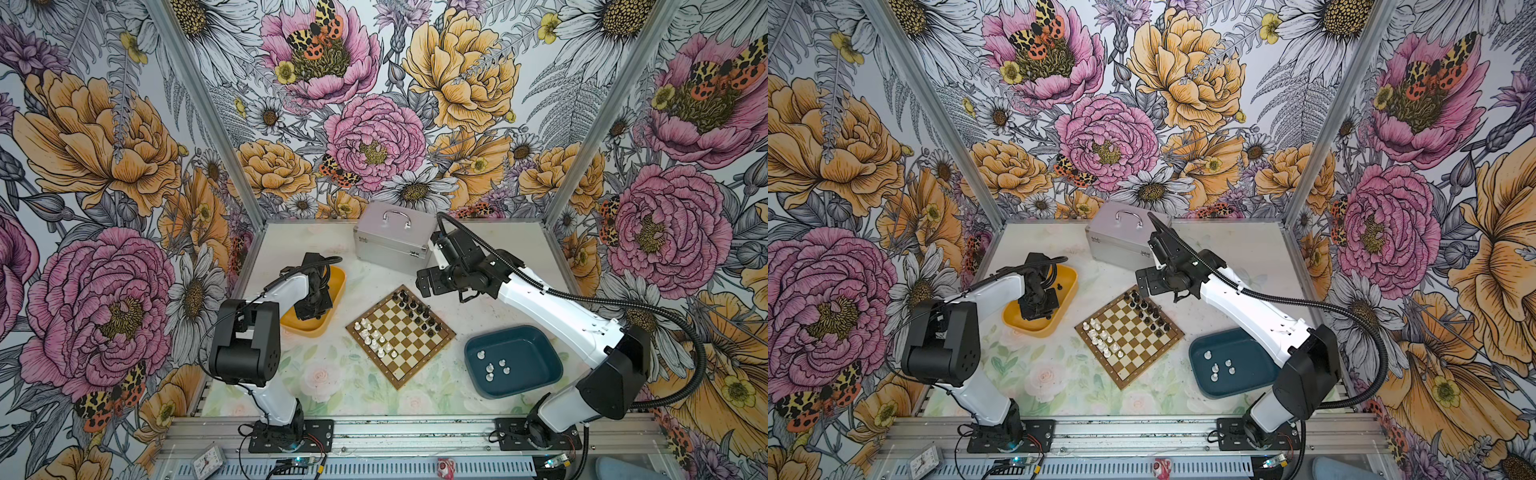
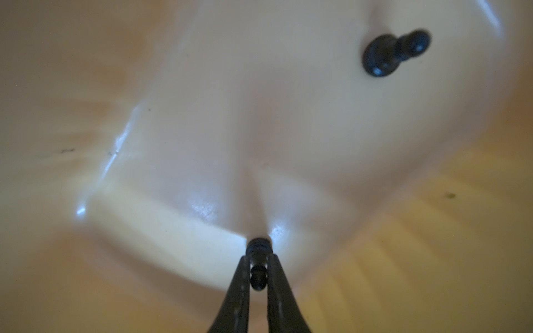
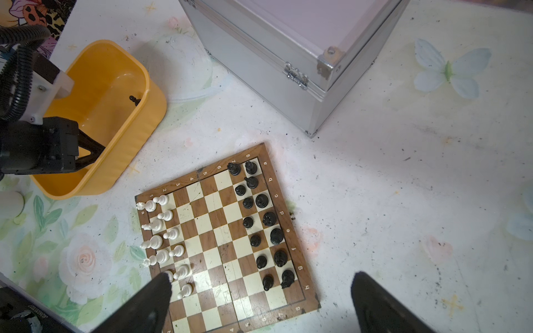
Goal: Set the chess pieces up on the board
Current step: 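Lower the left gripper and grasp a black pawn in the yellow tray, then carry the pawn with the left gripper across the board while the right arm draws back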
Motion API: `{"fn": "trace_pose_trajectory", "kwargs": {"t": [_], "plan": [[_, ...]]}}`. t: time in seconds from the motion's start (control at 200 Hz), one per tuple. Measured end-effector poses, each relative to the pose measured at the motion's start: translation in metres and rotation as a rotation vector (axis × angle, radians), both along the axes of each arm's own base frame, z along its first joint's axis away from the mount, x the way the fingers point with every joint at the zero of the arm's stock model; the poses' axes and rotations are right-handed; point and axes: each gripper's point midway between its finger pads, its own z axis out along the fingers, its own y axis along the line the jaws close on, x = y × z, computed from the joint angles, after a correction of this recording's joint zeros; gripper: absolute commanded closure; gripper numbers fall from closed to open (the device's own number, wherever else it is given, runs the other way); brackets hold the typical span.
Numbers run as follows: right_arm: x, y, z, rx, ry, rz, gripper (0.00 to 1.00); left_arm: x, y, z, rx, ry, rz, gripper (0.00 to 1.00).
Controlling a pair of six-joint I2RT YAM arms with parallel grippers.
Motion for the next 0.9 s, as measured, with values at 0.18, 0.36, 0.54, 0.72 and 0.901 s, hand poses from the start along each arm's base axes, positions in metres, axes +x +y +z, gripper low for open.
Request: {"fn": "trace_pose_trajectory", "kwargs": {"t": [0.18,0.36,0.54,0.72,0.901], "plan": [[0.000,0.000,0.000,0.002,0.001,-0.002,0.01,0.000,0.001,0.000,0.001,0.001,-0.005,0.93],[0.000,0.000,0.000,0.002,0.001,-0.002,0.01,0.005,0.002,0.009,0.000,-0.011,-0.001,0.93],[0.000,0.000,0.000,0.002,0.001,-0.003,0.01,0.027,0.000,0.053,-0.019,-0.121,0.000,0.92],[-0.002,0.000,0.004,0.012,-0.005,-0.006,0.01,0.037,-0.009,0.095,-0.067,-0.226,-0.010,0.91],[-0.015,-0.010,0.014,0.036,-0.023,-0.021,0.01,0.031,-0.028,0.108,-0.104,-0.246,-0.043,0.91]]}}
